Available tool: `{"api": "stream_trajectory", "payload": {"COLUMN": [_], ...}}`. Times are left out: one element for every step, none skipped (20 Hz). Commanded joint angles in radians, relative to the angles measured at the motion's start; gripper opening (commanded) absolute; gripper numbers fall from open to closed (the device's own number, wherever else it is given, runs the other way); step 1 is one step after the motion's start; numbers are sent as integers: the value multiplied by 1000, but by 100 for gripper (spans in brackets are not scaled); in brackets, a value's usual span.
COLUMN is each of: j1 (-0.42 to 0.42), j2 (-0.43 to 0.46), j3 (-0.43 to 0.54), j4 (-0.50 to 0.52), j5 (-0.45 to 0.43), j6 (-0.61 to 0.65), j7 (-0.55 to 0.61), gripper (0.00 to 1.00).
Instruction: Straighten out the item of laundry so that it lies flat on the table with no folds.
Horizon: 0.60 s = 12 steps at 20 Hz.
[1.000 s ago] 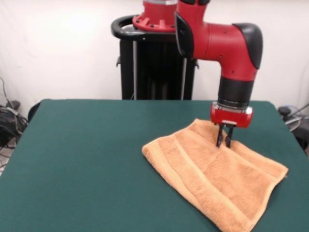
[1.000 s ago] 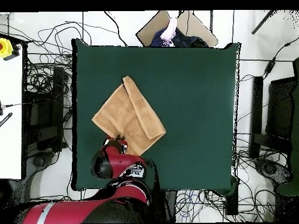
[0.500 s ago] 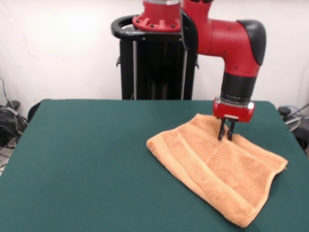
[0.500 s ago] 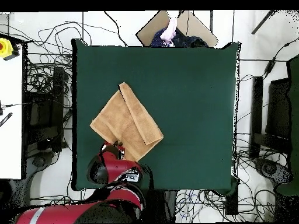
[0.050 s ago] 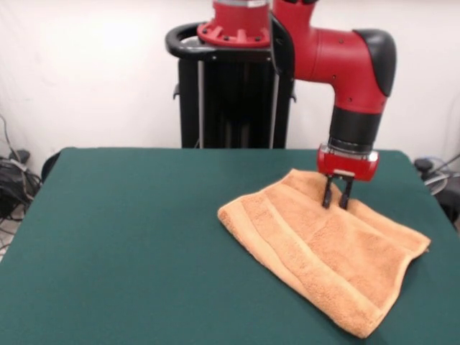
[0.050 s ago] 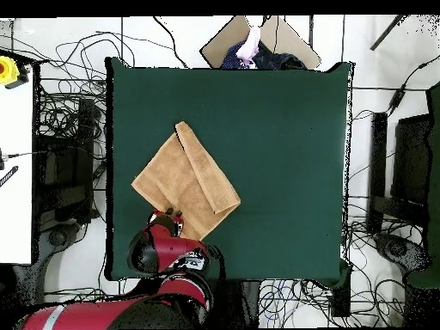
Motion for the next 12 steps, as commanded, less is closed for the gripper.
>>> {"api": "stream_trajectory", "payload": {"j1": [20, 15, 16, 12, 7, -4, -15, -31, -48, -48, -56, -60], "j2": [109, 109, 108, 106, 105, 103, 99, 97, 94, 88, 83, 81], "j3": [126, 129, 127, 129, 132, 142, 151, 163, 174, 169, 170, 165], "j4": [59, 59, 59, 59, 59, 64, 67, 71, 72, 69, 67, 61], "j5": [31, 26, 24, 22, 21, 32, 39, 39, 37, 35, 34, 30], "j6": [89, 89, 90, 94, 97, 114, 133, 135, 146, 146, 153, 154], "j7": [213, 210, 206, 202, 202, 211, 216, 223, 222, 215, 209, 199], "gripper": [100, 100, 100, 100, 100, 100, 100, 100, 100, 100, 100, 100]}}
